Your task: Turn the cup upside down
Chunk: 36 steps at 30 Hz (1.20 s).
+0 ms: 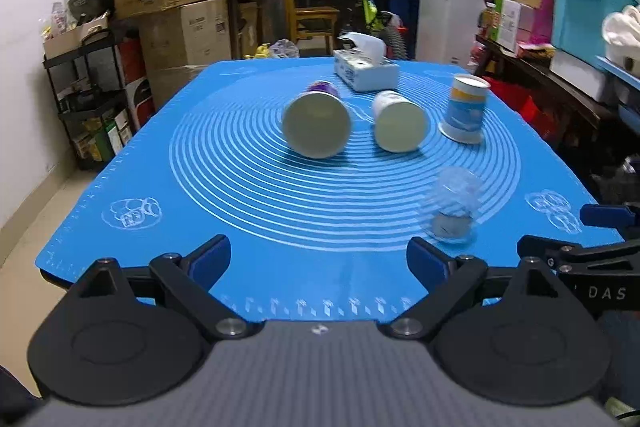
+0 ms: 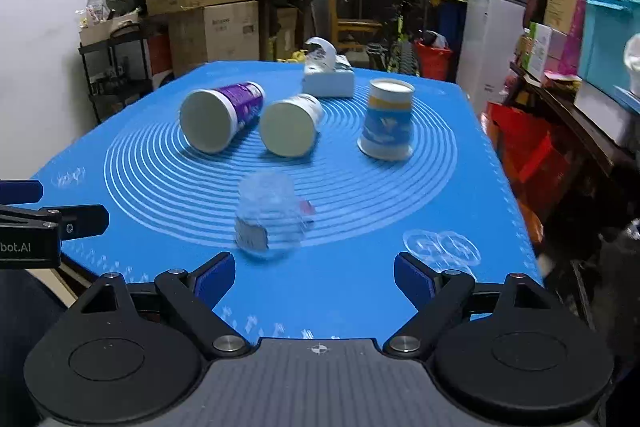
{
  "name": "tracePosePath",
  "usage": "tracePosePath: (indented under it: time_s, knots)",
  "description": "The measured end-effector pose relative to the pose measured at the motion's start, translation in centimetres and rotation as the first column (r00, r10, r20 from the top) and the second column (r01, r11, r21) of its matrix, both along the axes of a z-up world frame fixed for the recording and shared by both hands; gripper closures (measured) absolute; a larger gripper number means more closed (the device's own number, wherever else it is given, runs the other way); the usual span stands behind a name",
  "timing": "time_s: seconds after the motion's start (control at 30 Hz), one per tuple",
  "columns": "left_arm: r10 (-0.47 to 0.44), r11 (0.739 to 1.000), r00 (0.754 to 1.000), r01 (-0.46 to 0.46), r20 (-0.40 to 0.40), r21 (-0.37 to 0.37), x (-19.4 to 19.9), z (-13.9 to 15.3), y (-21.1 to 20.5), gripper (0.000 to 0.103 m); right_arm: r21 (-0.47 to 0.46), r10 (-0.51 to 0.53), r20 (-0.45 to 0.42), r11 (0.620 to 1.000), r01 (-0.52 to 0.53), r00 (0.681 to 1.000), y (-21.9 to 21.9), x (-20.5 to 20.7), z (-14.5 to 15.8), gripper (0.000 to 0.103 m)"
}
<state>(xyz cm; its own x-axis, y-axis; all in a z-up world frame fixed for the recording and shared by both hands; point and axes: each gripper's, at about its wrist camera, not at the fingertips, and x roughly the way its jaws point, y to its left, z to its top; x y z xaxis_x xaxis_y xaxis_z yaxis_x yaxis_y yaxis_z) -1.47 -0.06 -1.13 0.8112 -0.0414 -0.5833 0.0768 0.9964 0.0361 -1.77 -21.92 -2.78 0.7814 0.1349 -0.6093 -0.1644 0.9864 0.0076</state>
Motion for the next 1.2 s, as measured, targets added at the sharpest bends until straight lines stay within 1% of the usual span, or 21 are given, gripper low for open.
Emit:
tracePosePath:
  time_s: [0.27, 0.43, 1.2]
  knots:
    - [-0.064, 0.998, 0.998, 0.064, 0.011, 0.021, -1.7, 0.0, -2.5, 0.009, 0.025, -0.04, -0.005, 0.999, 0.04, 0.999, -1.9, -2.4, 0.1, 0.015]
    - [-0.082, 0.996, 0.997, 0.081, 0.013, 0.025, -2.4, -0.1, -3.3, 0.009, 0.025, -0.052, -0.004, 0.998, 0.052, 0.999, -2.5, -3.2, 0.3, 0.015]
    - [-0.09, 0.996, 0.996, 0.09, 0.001, 0.024, -3.0, -0.2, -3.6, 0.009, 0.023, -0.047, -0.021, 0.999, 0.047, 0.999, -2.5, -3.9, 0.2, 0.015]
